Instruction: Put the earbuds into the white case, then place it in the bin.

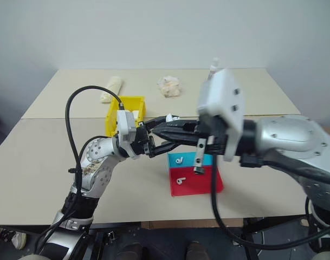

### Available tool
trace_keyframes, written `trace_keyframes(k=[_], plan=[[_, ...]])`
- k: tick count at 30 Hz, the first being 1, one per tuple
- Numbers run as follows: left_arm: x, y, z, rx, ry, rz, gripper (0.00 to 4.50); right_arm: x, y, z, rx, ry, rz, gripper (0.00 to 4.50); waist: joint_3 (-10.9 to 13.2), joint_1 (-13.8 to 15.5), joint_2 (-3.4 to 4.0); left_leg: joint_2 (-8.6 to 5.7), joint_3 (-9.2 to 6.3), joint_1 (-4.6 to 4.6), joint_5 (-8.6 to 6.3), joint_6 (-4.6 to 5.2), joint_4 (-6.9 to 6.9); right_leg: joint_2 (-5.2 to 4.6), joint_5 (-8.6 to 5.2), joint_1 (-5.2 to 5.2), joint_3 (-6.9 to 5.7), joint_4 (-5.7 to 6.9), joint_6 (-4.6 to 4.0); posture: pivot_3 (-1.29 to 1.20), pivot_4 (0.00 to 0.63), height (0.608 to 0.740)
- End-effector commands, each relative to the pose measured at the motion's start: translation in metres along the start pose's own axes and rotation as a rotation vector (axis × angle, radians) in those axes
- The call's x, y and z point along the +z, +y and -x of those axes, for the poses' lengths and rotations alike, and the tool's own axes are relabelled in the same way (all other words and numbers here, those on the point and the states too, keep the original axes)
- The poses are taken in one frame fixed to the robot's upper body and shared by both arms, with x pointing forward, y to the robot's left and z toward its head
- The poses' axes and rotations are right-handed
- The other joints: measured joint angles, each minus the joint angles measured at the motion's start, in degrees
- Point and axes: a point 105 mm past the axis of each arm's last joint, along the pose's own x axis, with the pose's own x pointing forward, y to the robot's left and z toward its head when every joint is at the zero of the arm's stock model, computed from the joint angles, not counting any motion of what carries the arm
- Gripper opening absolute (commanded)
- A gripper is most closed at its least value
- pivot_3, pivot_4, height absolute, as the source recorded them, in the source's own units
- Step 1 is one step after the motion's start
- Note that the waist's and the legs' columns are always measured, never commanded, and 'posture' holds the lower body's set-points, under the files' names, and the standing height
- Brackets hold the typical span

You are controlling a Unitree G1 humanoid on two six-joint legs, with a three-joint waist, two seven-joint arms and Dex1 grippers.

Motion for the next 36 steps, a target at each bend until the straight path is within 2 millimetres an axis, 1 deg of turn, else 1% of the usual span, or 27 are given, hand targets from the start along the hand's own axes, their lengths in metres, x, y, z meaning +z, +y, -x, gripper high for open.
trace_keyframes(k=[1, 3, 6, 12, 16, 17, 19, 21, 22, 24, 25, 27, 29, 31, 32, 33, 36], plan=[[0.015, 0.000, -0.006, 0.001, -0.055, -0.047, 2.79, -0.005, -0.005, -0.006, -0.042, 0.044, 0.066, 0.21, 0.00, 0.01, 0.00, -0.02, 0.00, -0.02, 0.00, 0.00, 0.01, -0.02, 0.00, -0.01, 0.00, -0.01, 0.01, 0.00, 0.150, 0.740], [0.018, -0.002, -0.004, -0.005, -0.072, -0.047, 2.79, -0.011, -0.008, -0.007, -0.064, 0.072, 0.076, 0.21, 0.00, -0.02, 0.00, -0.02, 0.00, -0.04, 0.00, 0.00, 0.00, -0.02, 0.01, -0.04, 0.00, 0.00, 0.01, 0.00, 0.150, 0.740], [0.021, -0.006, 0.002, -0.021, -0.090, -0.047, 2.79, -0.013, -0.018, -0.006, -0.120, 0.077, 0.066, 0.21, 0.00, -0.06, 0.00, 0.00, -0.01, -0.01, 0.00, 0.00, 0.00, -0.01, 0.01, -0.03, -0.01, 0.02, 0.01, 0.00, 0.150, 0.740], [0.024, -0.006, 0.006, -0.030, -0.107, -0.053, 2.79, -0.014, -0.028, 0.008, -0.178, 0.105, 0.077, 0.21, 0.00, -0.07, 0.00, -0.01, 0.00, -0.01, 0.00, 0.00, 0.00, -0.01, 0.01, -0.02, -0.01, 0.02, 0.01, 0.00, 0.150, 0.740], [0.024, -0.005, 0.006, -0.030, -0.110, -0.054, 2.79, -0.010, -0.025, 0.014, -0.174, 0.105, 0.096, 0.21, 0.00, -0.02, 0.00, -0.01, 0.00, -0.01, 0.00, 0.00, 0.00, -0.01, 0.01, -0.01, -0.02, 0.01, 0.01, 0.00, 0.150, 0.740], [0.024, -0.005, 0.007, -0.029, -0.110, -0.056, 2.79, -0.008, -0.023, 0.015, -0.170, 0.099, 0.102, 0.21, 0.00, -0.02, 0.00, -0.01, 0.00, -0.01, 0.00, 0.00, 0.00, -0.01, 0.01, 0.00, -0.02, 0.01, 0.01, 0.00, 0.150, 0.740], [0.023, -0.004, 0.007, -0.025, -0.112, -0.054, 2.79, 0.004, -0.019, 0.020, -0.161, 0.024, 0.109, 0.21, 0.00, -0.03, 0.00, -0.01, 0.00, 0.00, 0.00, 0.00, 0.00, -0.01, 0.01, -0.01, -0.01, 0.02, 0.01, 0.00, 0.150, 0.740], [0.022, -0.002, 0.008, -0.015, -0.111, -0.056, 2.79, 0.018, -0.021, 0.028, -0.181, -0.059, 0.104, 0.21, 0.00, -0.03, 0.00, 0.00, 0.00, 0.00, 0.00, 0.00, 0.00, 0.00, 0.01, -0.01, -0.01, 0.03, 0.01, 0.00, 0.150, 0.740], [0.020, 0.000, 0.010, 0.003, -0.100, -0.059, 2.79, 0.025, -0.025, 0.036, -0.212, -0.103, 0.098, 0.21, 0.00, -0.02, 0.00, 0.00, -0.01, 0.00, 0.00, 0.00, 0.00, -0.01, 0.01, 0.00, -0.01, 0.02, 0.01, 0.00, 0.150, 0.740], [0.017, 0.007, 0.014, 0.039, -0.078, -0.074, 2.79, 0.031, -0.032, 0.050, -0.261, -0.146, 0.079, 0.21, 0.00, 0.00, 0.00, -0.01, 0.00, 0.00, 0.00, 0.00, 0.00, -0.01, 0.01, 0.01, -0.01, 0.03, 0.01, 0.00, 0.150, 0.740], [0.017, 0.011, 0.016, 0.062, -0.070, -0.083, 2.79, 0.031, -0.036, 0.056, -0.290, -0.153, 0.072, 0.21, 0.00, 0.01, 0.00, 0.00, 0.00, 0.01, 0.00, 0.01, 0.00, -0.01, 0.01, 0.02, -0.01, 0.02, 0.01, 0.00, 0.150, 0.740], [0.023, 0.028, 0.019, 0.157, -0.077, -0.173, 2.79, 0.017, -0.042, 0.064, -0.357, -0.061, 0.072, 0.21, -0.01, 0.13, 0.00, 0.00, 0.00, 0.04, 0.00, 0.01, 0.01, -0.01, 0.01, 0.06, -0.01, 0.03, 0.01, 0.00, 0.150, 0.740], [0.028, 0.059, 0.017, 0.311, -0.010, -0.173, 2.79, -0.001, -0.043, 0.070, -0.389, 0.026, 0.054, 0.21, 0.00, 0.36, -0.01, -0.01, 0.04, 0.05, 0.00, 0.01, 0.01, -0.01, 0.01, 0.06, -0.01, 0.03, 0.02, 0.00, 0.150, 0.740], [0.028, 0.090, 0.022, 0.449, 0.112, -0.166, 2.79, -0.010, -0.042, 0.071, -0.399, 0.057, 0.029, 0.21, 0.01, 0.52, -0.02, -0.02, 0.05, -0.01, 0.00, 0.01, 0.09, -0.01, 0.02, 0.04, -0.03, 0.03, 0.03, 0.00, 0.150, 0.740], [0.028, 0.103, 0.027, 0.509, 0.158, -0.196, 2.79, -0.011, -0.042, 0.072, -0.399, 0.044, 0.018, 0.21, 0.01, 0.56, -0.02, -0.03, 0.05, -0.03, 0.00, 0.01, 0.12, -0.01, 0.02, 0.04, -0.03, 0.04, 0.04, 0.00, 0.150, 0.740], [0.028, 0.111, 0.030, 0.546, 0.185, -0.217, 2.79, -0.011, -0.041, 0.072, -0.399, 0.033, 0.011, 0.21, 0.00, 0.45, -0.01, -0.05, 0.04, -0.02, 0.00, 0.01, 0.13, -0.01, 0.03, 0.04, -0.02, 0.04, 0.06, 0.00, 0.150, 0.740], [0.019, 0.139, 0.045, 0.746, 0.284, -0.270, 2.79, -0.013, -0.041, 0.073, -0.404, 0.033, 0.003, 0.21, -0.01, 0.12, 0.00, -0.04, 0.04, 0.06, -0.04, 0.07, -0.01, 0.00, 0.04, 0.06, 0.05, -0.03, 0.07, 0.00, 0.150, 0.740]])
